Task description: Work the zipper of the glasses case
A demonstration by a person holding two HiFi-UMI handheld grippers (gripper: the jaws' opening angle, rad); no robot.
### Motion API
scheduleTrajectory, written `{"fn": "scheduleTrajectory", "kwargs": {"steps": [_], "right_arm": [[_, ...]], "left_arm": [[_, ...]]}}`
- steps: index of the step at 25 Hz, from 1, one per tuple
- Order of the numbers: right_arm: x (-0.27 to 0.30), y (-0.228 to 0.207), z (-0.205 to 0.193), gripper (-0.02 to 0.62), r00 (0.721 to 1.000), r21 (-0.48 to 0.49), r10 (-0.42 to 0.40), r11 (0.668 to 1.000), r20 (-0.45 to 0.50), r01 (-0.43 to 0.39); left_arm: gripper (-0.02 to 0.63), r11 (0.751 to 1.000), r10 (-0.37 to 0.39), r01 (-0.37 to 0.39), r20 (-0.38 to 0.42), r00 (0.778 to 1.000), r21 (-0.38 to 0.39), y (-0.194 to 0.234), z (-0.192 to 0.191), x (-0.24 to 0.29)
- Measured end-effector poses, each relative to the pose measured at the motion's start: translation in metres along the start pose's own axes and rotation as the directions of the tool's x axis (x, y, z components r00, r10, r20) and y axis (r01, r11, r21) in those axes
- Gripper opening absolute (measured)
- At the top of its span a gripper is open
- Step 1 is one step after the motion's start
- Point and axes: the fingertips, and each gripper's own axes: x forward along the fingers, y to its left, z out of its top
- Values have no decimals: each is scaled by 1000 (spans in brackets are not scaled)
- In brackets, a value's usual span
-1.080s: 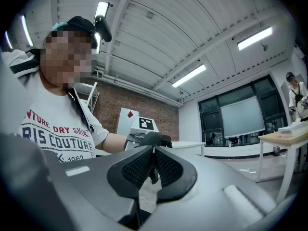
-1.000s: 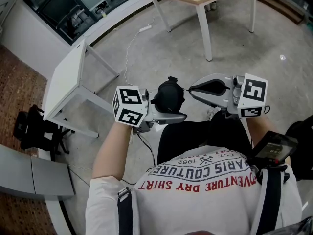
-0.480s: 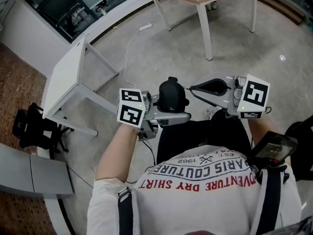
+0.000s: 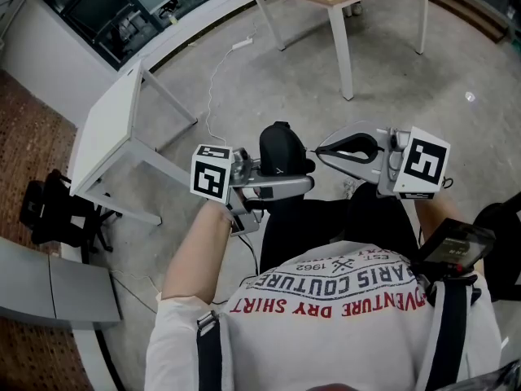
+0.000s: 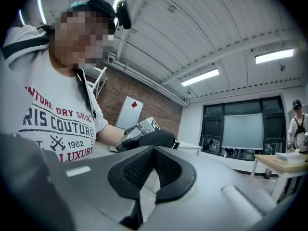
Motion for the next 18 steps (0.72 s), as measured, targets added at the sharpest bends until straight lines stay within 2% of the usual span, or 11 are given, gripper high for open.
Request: {"fn": "scheduleTrajectory", "kwargs": {"steps": [3,9,13,18], "right_arm": [[0,1,-2,-2,1000,-9,5,1000,-7,-5],[-1,3,-4,-2,1000,-21,12,1000,-13,-13],[2,8,-6,-2,999,-78,42,996,-18,-43],[3,10,-8,-2,998,-57,49,997,-27,-50]], "left_arm": [[247,999,-16,18,39,999,-36,1,5,0],[247,997,-38,42,62,997,-61,1,5,1],[247,993,-53,66,134,990,-97,4,15,-4],[247,990,-43,68,196,980,-122,7,22,-8]]}}
